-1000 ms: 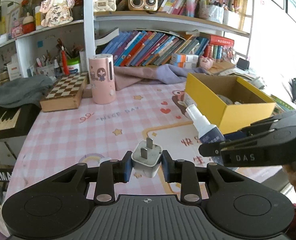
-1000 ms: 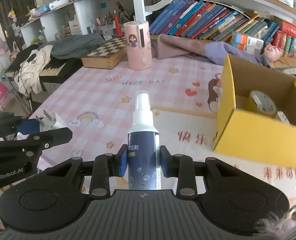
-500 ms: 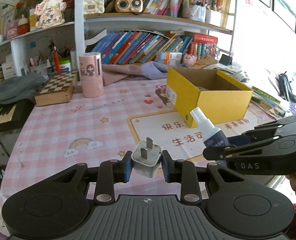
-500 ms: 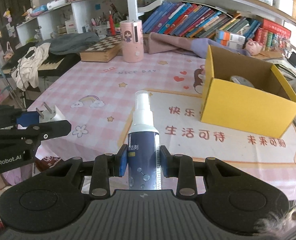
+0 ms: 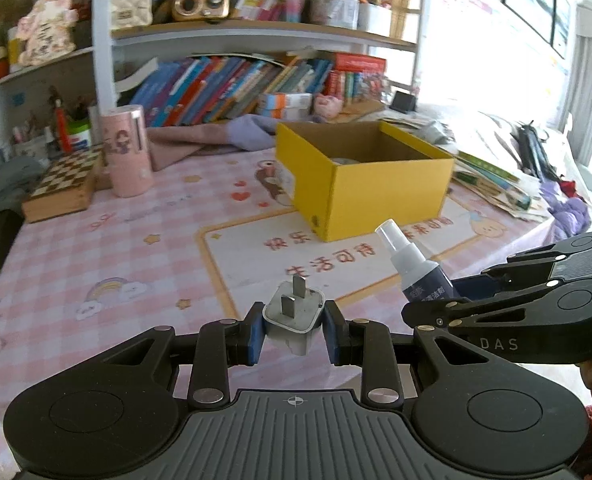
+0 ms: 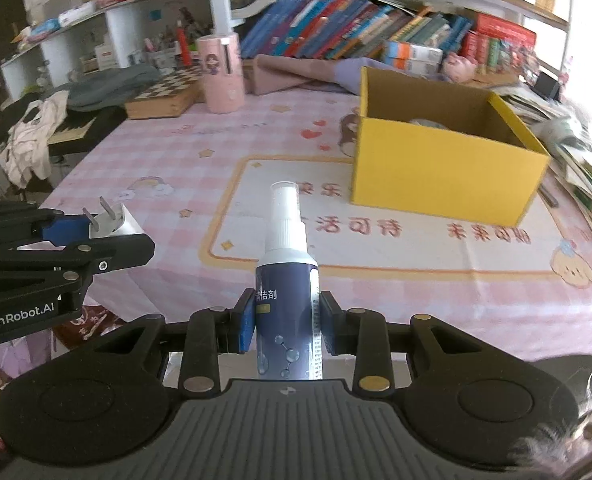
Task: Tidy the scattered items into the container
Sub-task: 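Lift and carry the plug and spray bottle with both grippers toward the yellow box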
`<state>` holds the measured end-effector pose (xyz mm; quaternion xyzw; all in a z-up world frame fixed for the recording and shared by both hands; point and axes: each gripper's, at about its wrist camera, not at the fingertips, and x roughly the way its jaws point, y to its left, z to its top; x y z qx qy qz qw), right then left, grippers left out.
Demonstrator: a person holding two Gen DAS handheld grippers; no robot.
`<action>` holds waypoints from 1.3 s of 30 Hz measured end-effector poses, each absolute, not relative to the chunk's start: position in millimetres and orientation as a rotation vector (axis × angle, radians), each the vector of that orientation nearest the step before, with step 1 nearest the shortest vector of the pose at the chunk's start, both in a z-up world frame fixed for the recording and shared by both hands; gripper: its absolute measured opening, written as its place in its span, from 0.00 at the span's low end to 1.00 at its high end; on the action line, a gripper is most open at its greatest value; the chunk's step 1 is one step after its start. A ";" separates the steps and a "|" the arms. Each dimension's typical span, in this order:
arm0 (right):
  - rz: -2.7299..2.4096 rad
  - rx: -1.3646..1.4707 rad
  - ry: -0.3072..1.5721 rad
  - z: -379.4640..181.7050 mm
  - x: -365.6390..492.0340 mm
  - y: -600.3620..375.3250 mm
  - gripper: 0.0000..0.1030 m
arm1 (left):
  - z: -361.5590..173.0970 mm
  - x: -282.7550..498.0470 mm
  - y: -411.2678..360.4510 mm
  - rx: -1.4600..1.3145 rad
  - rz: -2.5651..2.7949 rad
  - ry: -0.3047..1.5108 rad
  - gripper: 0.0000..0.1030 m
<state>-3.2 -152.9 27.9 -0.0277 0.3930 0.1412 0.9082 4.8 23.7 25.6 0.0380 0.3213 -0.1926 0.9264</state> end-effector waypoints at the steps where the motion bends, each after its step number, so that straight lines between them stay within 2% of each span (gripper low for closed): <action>1: 0.281 -0.051 0.813 27.6 -4.9 -157.2 0.30 | 25.2 5.4 19.6 0.082 -0.407 0.661 0.28; 14: 0.138 0.030 0.831 25.0 -16.1 -219.6 0.30 | 22.2 15.9 -42.2 0.150 -0.553 0.667 0.28; 39: 0.027 0.099 0.855 17.5 19.1 -294.5 0.30 | 13.5 63.6 -117.9 0.189 -0.677 0.684 0.28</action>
